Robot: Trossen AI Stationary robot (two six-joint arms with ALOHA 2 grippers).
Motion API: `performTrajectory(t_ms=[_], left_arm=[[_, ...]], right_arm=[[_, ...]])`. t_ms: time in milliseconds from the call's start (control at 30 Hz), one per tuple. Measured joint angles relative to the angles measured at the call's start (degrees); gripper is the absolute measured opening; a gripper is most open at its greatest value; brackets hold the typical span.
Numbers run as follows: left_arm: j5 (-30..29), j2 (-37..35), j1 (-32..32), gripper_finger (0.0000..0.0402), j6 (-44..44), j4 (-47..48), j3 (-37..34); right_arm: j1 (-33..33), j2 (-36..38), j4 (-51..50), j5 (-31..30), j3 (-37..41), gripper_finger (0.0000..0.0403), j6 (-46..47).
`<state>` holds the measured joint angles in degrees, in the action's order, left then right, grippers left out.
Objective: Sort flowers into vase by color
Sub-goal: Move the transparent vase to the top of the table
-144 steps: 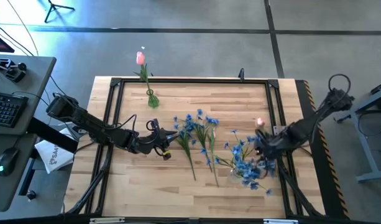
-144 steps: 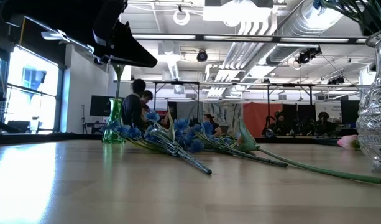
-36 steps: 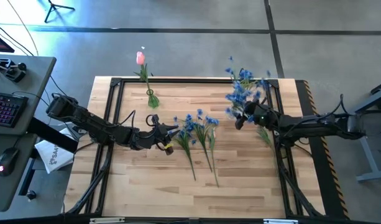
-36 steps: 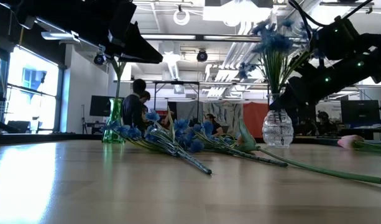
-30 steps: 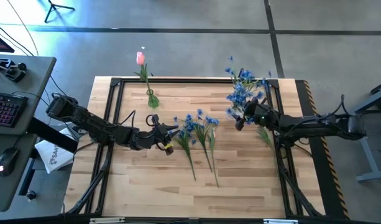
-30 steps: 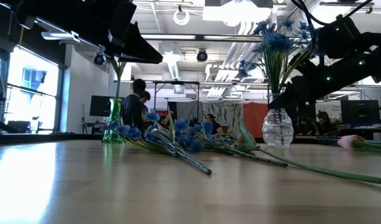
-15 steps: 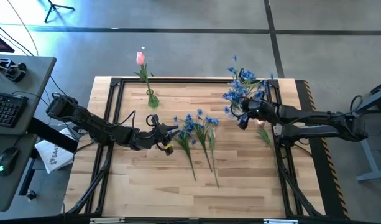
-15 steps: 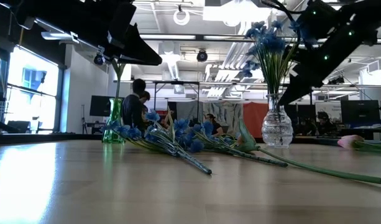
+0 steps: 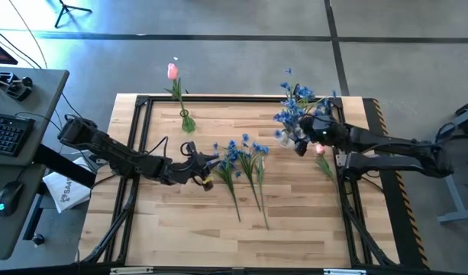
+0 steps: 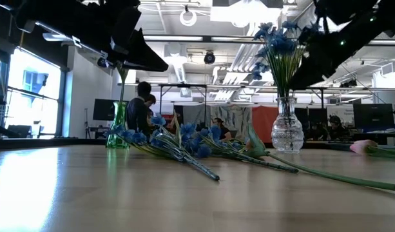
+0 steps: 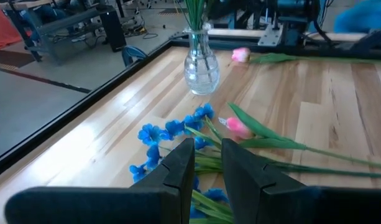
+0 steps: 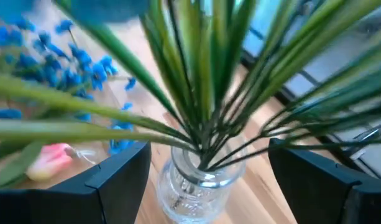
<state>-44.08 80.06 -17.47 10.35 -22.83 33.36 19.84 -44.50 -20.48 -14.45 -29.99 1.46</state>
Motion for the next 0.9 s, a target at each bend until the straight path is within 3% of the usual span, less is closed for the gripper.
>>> performTrajectory(t_ms=[233,500,700,900], left_arm=[[0.0,2.8,0.0,0.0066,0.1,-1.5,0.0],[0.0,3.9,0.0,0.0066,0.1,-3.6,0.0],[0.0,3.9,0.0,0.0066,0.0,-4.1,0.0],[0.0,3.9,-1.2,0.0066,0.1,-4.2,0.0]], right_arm=[[0.0,10.3,-13.2,-0.1,-5.3,0.0318,4.8],[-1.3,13.8,-31.9,1.7,-16.5,0.0318,13.7],[-9.1,13.8,-34.6,3.0,-19.8,0.0318,19.0],[-21.5,10.7,-34.9,1.8,-19.8,0.0318,26.8]])
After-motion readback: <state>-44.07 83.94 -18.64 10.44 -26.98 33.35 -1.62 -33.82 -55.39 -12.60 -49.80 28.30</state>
